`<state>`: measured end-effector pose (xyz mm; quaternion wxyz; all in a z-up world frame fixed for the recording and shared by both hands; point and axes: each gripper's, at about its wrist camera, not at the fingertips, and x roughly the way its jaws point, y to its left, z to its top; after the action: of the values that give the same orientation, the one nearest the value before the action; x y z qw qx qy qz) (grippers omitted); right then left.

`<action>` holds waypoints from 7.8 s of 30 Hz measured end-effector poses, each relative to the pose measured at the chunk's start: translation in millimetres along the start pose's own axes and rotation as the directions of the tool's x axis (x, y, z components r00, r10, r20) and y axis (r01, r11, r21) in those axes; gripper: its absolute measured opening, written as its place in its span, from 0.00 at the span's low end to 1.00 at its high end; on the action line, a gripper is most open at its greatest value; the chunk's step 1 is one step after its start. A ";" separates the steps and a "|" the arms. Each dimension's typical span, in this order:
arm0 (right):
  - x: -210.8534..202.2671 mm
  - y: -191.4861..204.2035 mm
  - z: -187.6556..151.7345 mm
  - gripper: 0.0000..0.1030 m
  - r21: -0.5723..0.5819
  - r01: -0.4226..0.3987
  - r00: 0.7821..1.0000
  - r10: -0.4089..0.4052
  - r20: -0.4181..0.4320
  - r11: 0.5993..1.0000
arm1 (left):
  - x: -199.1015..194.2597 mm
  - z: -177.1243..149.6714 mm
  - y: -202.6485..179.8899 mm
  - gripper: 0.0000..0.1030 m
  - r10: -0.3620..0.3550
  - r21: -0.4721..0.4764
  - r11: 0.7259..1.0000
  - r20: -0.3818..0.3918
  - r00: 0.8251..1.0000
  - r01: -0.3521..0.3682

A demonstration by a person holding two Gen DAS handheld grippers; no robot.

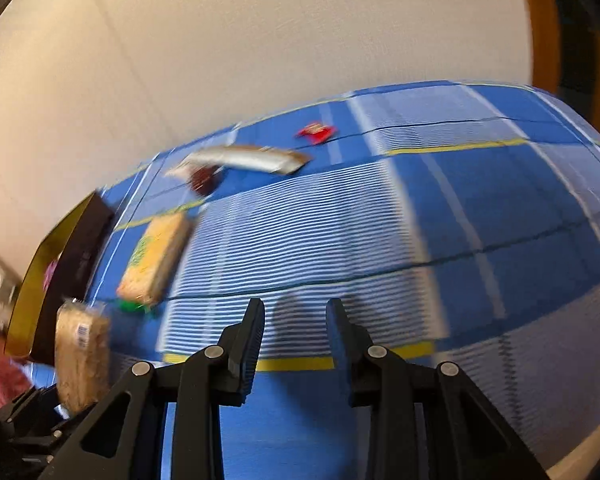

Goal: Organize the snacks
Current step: 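Hold the puffed-rice bag in the left gripper while the right grasps the WEIDAN cracker pack, then lower the puffed-rice bag into the gold tray and open the left gripper, then carry the WEIDAN cracker pack into the gold tray and open the right gripper, then move both tools toward the silver-wrapped bar and white packet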

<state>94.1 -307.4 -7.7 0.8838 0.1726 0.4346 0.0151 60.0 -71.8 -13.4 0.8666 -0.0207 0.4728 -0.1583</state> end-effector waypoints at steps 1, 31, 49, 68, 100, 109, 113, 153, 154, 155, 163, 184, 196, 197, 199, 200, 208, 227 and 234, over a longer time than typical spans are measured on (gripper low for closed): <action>3.4 5.8 2.0 0.31 -0.008 -0.007 1.000 0.007 -0.014 1.000 | -0.6 -0.7 0.5 0.70 -0.004 -0.001 1.000 0.003 1.000 0.004; 58.3 87.9 38.3 0.52 -0.227 0.057 0.988 -0.088 -0.129 0.972 | -11.7 -10.8 4.0 0.70 -0.019 -0.015 1.000 0.049 0.999 0.020; 16.9 41.7 -8.9 0.52 -0.246 0.149 0.986 -0.123 0.116 0.958 | -11.7 -3.1 1.7 0.70 -0.036 -0.020 0.999 0.027 0.999 0.036; 18.8 45.6 -12.2 0.52 -0.267 0.177 0.980 -0.145 0.135 0.947 | -92.0 57.0 81.6 0.70 0.009 -0.227 0.973 0.208 0.978 0.040; 18.5 45.5 -12.3 0.52 -0.269 0.182 0.979 -0.149 0.138 0.946 | -27.0 74.5 245.3 0.70 0.099 -0.571 0.797 -0.200 0.975 -0.198; 18.5 44.8 -11.9 0.52 -0.270 0.179 0.980 -0.146 0.138 0.946 | 7.4 104.7 240.0 0.71 0.177 -0.514 0.807 -0.259 0.950 -0.290; 17.9 46.3 -12.0 0.52 -0.270 0.180 0.979 -0.147 0.139 0.946 | -1.1 104.1 226.7 0.76 0.223 -0.484 0.825 -0.196 0.955 -0.292; 19.2 46.7 -12.4 0.52 -0.274 0.195 0.976 -0.160 0.144 0.942 | -91.2 2.5 88.5 0.79 0.213 -0.186 0.967 0.216 0.953 -0.174; 19.1 47.0 -12.5 0.52 -0.273 0.195 0.977 -0.161 0.144 0.942 | -90.5 -0.5 86.6 0.79 0.202 -0.179 0.970 0.221 0.954 -0.164; 19.2 47.0 -12.4 0.52 -0.271 0.195 0.977 -0.161 0.142 0.943 | -89.1 -3.9 84.7 0.79 0.187 -0.171 0.974 0.223 0.957 -0.151; 20.6 48.8 -6.9 0.50 -0.257 0.197 0.979 -0.177 0.099 0.946 | -67.4 -37.0 74.4 0.79 0.099 -0.149 0.986 0.192 0.976 -0.071; 29.2 94.6 7.3 0.48 -0.253 0.093 0.993 -0.110 -0.051 0.963 | -49.2 -50.8 86.3 0.79 0.143 -0.191 0.976 0.181 0.973 -0.108; -3.0 231.6 23.7 0.48 -0.376 -0.251 0.967 0.216 -0.131 0.892 | -52.4 -51.6 94.0 0.79 0.143 -0.225 0.969 0.192 0.971 -0.098; -1.4 242.7 21.7 0.48 -0.393 -0.266 0.963 0.227 -0.144 0.880 | -52.3 -51.7 93.9 0.79 0.145 -0.225 0.969 0.192 0.971 -0.100; 3.7 269.3 16.9 0.48 -0.440 -0.273 0.961 0.222 -0.164 0.856 | -51.9 -52.0 92.6 0.79 0.148 -0.217 0.970 0.191 0.970 -0.106; 7.1 277.9 15.9 0.48 -0.454 -0.271 0.961 0.217 -0.169 0.849 | -51.9 -52.0 93.0 0.79 0.146 -0.218 0.971 0.193 0.970 -0.103; 57.1 321.9 3.5 0.48 -0.528 -0.260 0.954 0.132 -0.268 0.808 | -52.0 -52.8 93.1 0.79 0.142 -0.220 0.971 0.200 0.970 -0.097; 49.4 308.9 -5.2 0.48 -0.532 -0.292 0.953 0.191 -0.237 0.795 | -49.5 -53.5 89.1 0.81 0.160 -0.207 0.971 0.203 0.966 -0.117; 29.3 278.8 -1.4 0.48 -0.501 -0.278 0.960 0.222 -0.170 0.819 | -49.2 -54.4 85.9 0.81 0.165 -0.206 0.971 0.204 0.965 -0.123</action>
<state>145.7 -39.7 57.8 0.8638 -0.0183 0.4330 0.2570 12.2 30.3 -19.3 0.9167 -0.0866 0.3876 -0.0451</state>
